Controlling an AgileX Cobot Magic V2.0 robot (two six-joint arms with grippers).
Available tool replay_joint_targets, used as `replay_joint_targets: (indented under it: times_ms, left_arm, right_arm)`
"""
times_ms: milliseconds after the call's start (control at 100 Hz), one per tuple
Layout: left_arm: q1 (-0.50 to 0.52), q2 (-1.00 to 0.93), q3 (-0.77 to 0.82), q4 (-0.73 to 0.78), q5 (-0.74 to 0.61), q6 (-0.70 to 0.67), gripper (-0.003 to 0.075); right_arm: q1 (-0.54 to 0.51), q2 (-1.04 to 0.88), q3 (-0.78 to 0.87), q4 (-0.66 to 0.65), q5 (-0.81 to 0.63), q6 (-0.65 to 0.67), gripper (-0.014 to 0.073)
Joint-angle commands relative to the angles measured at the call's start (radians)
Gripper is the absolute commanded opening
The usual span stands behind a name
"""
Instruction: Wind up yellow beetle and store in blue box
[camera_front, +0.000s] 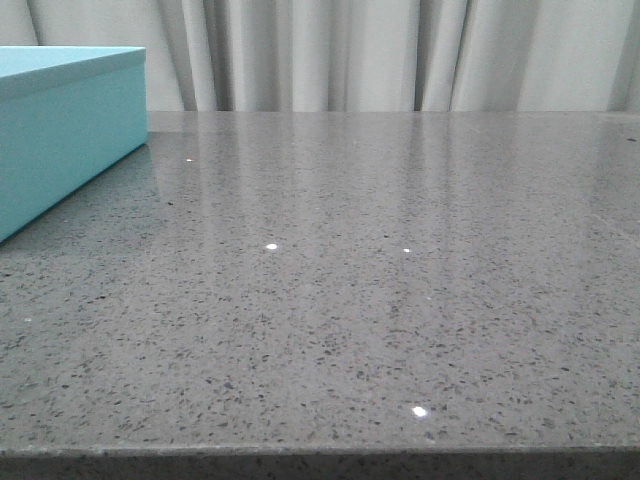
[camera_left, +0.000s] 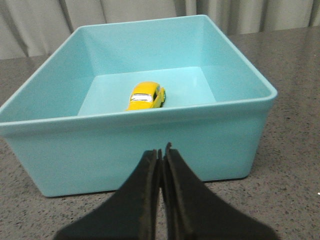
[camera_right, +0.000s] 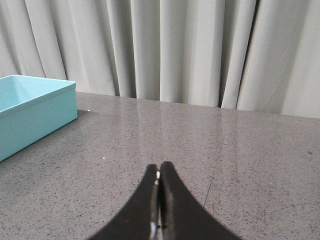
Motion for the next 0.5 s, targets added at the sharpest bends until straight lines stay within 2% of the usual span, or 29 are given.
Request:
replay_joint_targets:
  times_ms: [0, 130, 180, 490]
  left_arm:
    - [-0.046, -0.018, 0.034, 0.028, -0.174, -0.029, -0.0020]
    - [-0.053, -0.068, 0.124, 0.018, -0.386, -0.043, -0.0020]
    - [-0.045, -0.090, 0.152, 0.018, -0.422, -0.043, -0.0020]
    - [-0.008, -0.160, 0.278, -0.033, -0.418, -0.043, -0.0020]
  right_arm:
    - [0.002, 0.009, -0.024, -0.024, -0.086, -0.010, -0.0068]
    - [0.002, 0.009, -0.024, -0.024, -0.086, -0.010, -0.0068]
    - [0.002, 0.009, -0.024, -0.024, -0.086, -0.010, -0.0068]
    - [0.002, 0.009, -0.024, -0.024, -0.084, -0.010, -0.0068]
